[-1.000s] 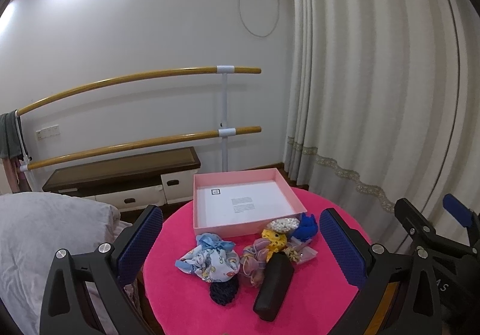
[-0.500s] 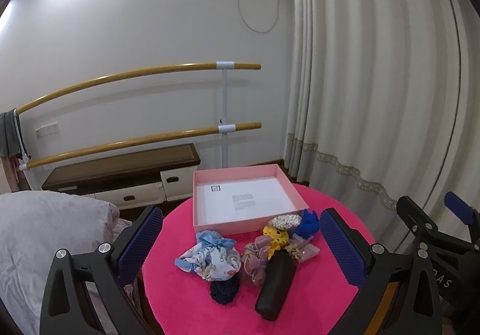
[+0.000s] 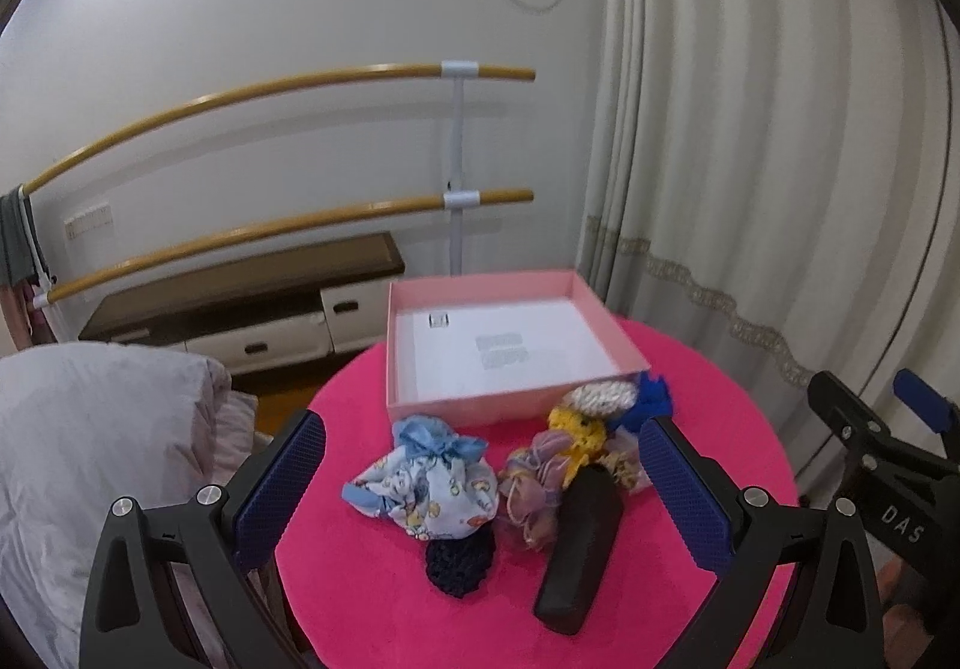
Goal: Organize soft objects
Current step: 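Grasp the patterned pouch with the left tool while the right tool grasps the plastic bag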
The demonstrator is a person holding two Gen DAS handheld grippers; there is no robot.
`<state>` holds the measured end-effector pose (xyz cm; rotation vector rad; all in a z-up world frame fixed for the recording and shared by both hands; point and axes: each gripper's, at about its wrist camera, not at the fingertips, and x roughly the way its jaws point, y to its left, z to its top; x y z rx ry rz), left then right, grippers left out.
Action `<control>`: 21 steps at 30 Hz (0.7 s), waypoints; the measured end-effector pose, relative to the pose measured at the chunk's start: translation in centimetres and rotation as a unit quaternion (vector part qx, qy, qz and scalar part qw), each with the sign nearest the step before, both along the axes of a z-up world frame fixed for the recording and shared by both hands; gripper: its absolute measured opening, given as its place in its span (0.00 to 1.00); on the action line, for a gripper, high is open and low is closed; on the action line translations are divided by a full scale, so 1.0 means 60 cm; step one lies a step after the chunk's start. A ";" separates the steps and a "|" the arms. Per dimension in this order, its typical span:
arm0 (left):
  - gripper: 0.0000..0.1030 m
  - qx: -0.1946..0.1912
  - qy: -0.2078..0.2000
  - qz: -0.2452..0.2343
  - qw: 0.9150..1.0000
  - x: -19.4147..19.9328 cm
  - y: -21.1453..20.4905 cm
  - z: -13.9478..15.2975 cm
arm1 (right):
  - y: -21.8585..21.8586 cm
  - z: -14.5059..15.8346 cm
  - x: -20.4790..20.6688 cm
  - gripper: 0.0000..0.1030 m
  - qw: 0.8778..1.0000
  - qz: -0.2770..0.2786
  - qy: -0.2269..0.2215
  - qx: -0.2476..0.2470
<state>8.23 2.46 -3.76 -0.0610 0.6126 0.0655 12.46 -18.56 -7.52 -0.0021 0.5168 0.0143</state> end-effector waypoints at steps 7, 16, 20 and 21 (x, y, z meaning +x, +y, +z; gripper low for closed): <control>1.00 0.011 0.047 0.008 0.999 0.069 0.007 -0.059 | 0.000 -0.062 0.059 1.00 0.999 0.008 0.049 0.001; 1.00 0.005 0.098 0.017 0.995 0.132 0.031 -0.159 | -0.004 -0.144 0.119 1.00 0.994 0.015 0.107 0.000; 1.00 0.004 0.115 0.021 0.993 0.149 0.042 -0.198 | -0.003 -0.179 0.136 1.00 0.991 0.018 0.132 -0.002; 1.00 0.004 0.120 0.023 0.993 0.153 0.044 -0.207 | -0.003 -0.186 0.140 1.00 0.990 0.020 0.137 -0.002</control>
